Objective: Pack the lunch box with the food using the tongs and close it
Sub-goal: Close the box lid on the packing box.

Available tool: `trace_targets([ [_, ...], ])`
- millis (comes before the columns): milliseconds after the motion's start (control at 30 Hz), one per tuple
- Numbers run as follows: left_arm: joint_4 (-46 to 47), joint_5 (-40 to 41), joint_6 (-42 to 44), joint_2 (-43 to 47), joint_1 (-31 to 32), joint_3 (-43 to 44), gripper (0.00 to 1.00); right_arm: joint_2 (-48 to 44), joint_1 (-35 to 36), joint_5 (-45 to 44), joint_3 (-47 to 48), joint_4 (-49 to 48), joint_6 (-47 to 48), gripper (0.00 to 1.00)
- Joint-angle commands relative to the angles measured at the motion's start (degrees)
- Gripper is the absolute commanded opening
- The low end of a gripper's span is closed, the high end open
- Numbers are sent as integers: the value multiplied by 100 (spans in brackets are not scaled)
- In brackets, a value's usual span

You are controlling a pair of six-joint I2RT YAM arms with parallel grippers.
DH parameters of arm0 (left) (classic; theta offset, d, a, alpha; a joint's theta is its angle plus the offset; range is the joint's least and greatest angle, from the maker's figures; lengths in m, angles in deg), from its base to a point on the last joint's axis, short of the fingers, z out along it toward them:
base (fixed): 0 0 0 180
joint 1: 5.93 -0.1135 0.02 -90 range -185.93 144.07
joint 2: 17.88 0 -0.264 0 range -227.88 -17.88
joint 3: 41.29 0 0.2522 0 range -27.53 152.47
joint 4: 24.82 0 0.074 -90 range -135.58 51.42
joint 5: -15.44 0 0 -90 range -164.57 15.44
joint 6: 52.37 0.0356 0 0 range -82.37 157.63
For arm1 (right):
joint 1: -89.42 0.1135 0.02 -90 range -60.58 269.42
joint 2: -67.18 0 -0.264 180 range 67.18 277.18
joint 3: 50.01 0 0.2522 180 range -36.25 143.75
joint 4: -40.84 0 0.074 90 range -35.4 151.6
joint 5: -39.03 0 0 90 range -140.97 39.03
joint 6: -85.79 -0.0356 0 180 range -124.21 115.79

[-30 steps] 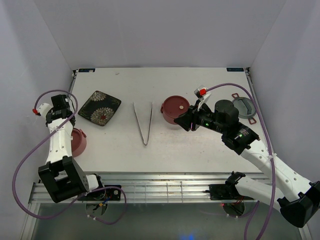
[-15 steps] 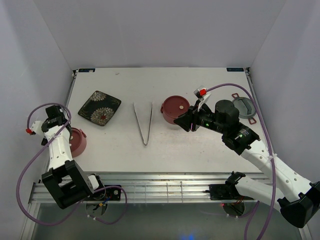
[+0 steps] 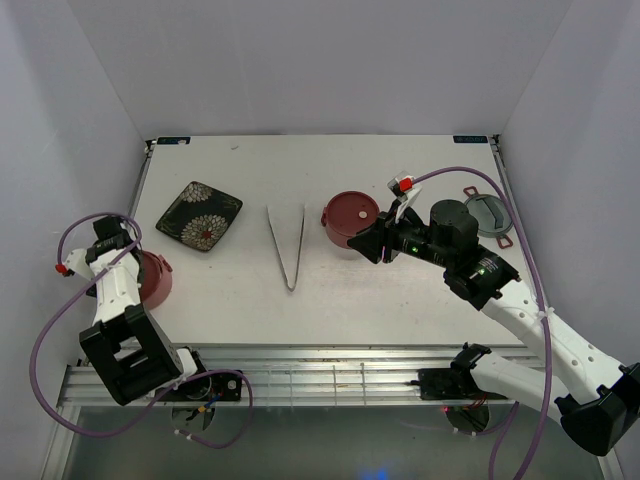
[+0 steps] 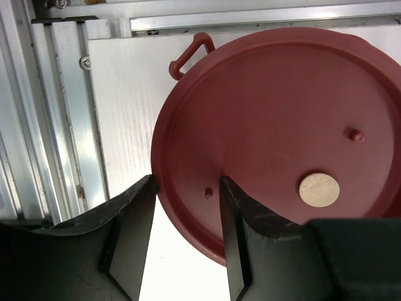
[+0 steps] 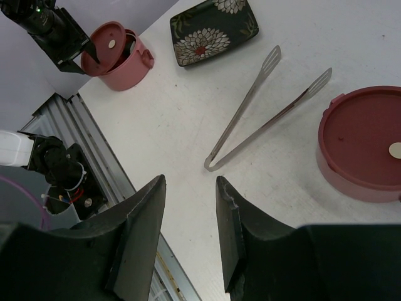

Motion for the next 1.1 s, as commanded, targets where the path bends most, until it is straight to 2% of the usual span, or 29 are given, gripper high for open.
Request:
trace_targets([
  [0,392,-263,5,-69,-21,-121,54,-89,-2,-41,-22,-131,-5,44],
  [367,682,-605,347,54,-21,63,53,-36,-2,-41,-30,-149,-5,44],
  [800,462,-377,540,494,-21,485,54,104,-2,12,13,-193,-23,44],
  [1067,576,-236,690,-16,-30,459,56,375,-2,-102,154,-297,-119,44],
])
